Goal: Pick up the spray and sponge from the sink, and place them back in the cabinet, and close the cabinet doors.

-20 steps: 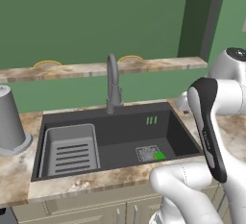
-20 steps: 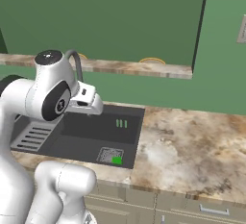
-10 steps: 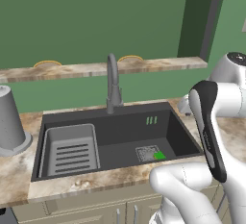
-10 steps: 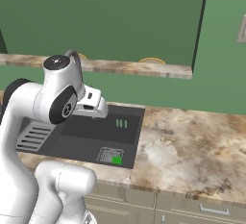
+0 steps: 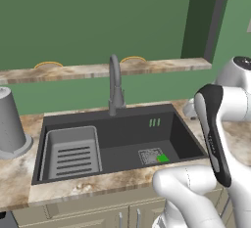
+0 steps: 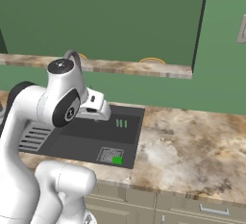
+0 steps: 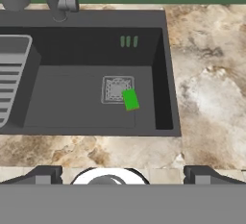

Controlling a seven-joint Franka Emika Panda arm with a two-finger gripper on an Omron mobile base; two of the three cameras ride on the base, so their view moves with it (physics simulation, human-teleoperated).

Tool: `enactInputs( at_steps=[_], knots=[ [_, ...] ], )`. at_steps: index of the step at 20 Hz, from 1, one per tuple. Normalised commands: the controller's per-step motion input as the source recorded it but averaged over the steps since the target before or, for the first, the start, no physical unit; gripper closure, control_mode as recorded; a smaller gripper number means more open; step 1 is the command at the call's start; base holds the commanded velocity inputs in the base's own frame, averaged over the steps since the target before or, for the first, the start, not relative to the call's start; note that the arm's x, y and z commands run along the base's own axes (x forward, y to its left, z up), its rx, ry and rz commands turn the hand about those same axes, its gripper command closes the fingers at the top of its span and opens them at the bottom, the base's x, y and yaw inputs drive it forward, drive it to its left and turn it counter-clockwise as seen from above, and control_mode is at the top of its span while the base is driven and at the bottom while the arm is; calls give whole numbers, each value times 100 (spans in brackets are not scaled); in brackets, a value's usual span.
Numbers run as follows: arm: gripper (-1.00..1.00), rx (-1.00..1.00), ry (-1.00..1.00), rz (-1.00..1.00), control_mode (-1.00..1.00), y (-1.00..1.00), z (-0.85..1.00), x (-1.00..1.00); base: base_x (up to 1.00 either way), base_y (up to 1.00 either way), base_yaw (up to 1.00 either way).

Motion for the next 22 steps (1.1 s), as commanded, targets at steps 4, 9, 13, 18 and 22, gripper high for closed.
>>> enactInputs(
  at_steps=[4, 9, 13, 18, 22],
  knots=[
    [-100, 0, 0, 0, -100, 0, -14, 7, 0, 0, 0],
    [-100, 0, 0, 0, -100, 0, -17, 8, 0, 0, 0],
    [-100, 0, 0, 0, -100, 0, -17, 8, 0, 0, 0],
    [-100, 0, 0, 0, -100, 0, -16, 8, 0, 0, 0],
    [-100, 0, 0, 0, -100, 0, -12, 10, 0, 0, 0]
  ],
)
